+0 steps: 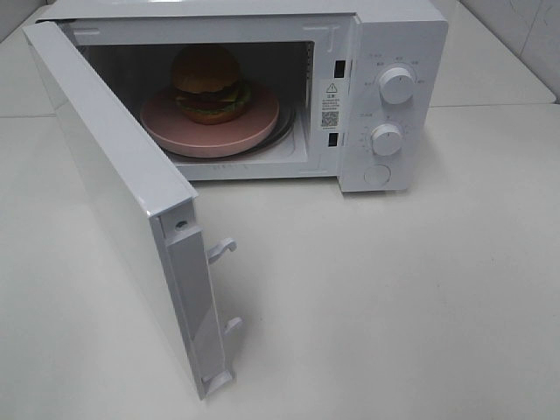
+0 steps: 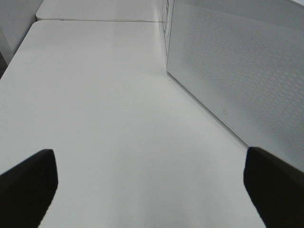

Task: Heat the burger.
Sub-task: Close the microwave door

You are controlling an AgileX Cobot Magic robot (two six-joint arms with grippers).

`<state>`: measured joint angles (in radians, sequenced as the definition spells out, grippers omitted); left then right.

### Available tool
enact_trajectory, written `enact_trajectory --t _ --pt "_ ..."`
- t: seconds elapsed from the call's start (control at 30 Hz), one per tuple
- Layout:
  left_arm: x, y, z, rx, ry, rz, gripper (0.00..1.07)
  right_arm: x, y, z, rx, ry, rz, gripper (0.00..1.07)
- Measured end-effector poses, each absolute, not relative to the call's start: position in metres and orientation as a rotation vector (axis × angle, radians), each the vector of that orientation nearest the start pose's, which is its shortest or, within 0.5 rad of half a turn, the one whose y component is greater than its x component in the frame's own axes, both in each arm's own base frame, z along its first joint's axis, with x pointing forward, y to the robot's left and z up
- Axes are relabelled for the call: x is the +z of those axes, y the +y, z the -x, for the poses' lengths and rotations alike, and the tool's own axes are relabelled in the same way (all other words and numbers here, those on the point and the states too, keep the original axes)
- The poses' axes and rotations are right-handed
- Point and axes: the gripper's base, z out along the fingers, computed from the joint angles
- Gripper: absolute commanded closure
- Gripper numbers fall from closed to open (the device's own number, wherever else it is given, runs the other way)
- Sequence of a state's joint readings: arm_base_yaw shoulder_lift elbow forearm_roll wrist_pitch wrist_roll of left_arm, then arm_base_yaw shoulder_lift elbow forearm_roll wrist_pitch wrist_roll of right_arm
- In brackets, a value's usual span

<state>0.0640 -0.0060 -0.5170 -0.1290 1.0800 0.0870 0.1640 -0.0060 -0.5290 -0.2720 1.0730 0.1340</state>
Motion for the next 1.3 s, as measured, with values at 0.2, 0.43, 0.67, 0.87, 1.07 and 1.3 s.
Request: enact_trajectory --t 0.2,0.43,0.67,0.87,1.07,1.3 --pt "0.2809 -0.0109 0.0083 -0.059 2.034 -0.033 0.04 0.2868 -0.0219 0.0050 -0.125 1.967 0.019 0.32" --pt "0.2809 -0.0109 0.0083 -0.059 2.034 -0.033 0.04 0.2832 -0.0183 -0.0003 -0.092 1.943 0.034 0.32" --pt "0.2809 -0.0109 0.0083 -0.059 2.034 -0.033 0.04 0.2838 -0.0182 -0.0006 -0.091 1.937 0.035 0.32" --pt "0.2809 -0.0109 0.0083 -0.059 2.034 -0.033 0.04 0.2839 -0.0181 -0.0006 -0.090 1.935 0.036 0.32" --pt "0.2809 -0.0109 0.0083 -0.059 2.034 -0.033 0.04 0.2839 -0.0181 -0.0006 -0.090 1.935 0.036 0.32" --pt "0.2809 -0.0109 0.0083 -0.059 2.034 -0.033 0.04 0.2839 -0.0181 -0.0006 -0.090 1.935 0.036 0.32"
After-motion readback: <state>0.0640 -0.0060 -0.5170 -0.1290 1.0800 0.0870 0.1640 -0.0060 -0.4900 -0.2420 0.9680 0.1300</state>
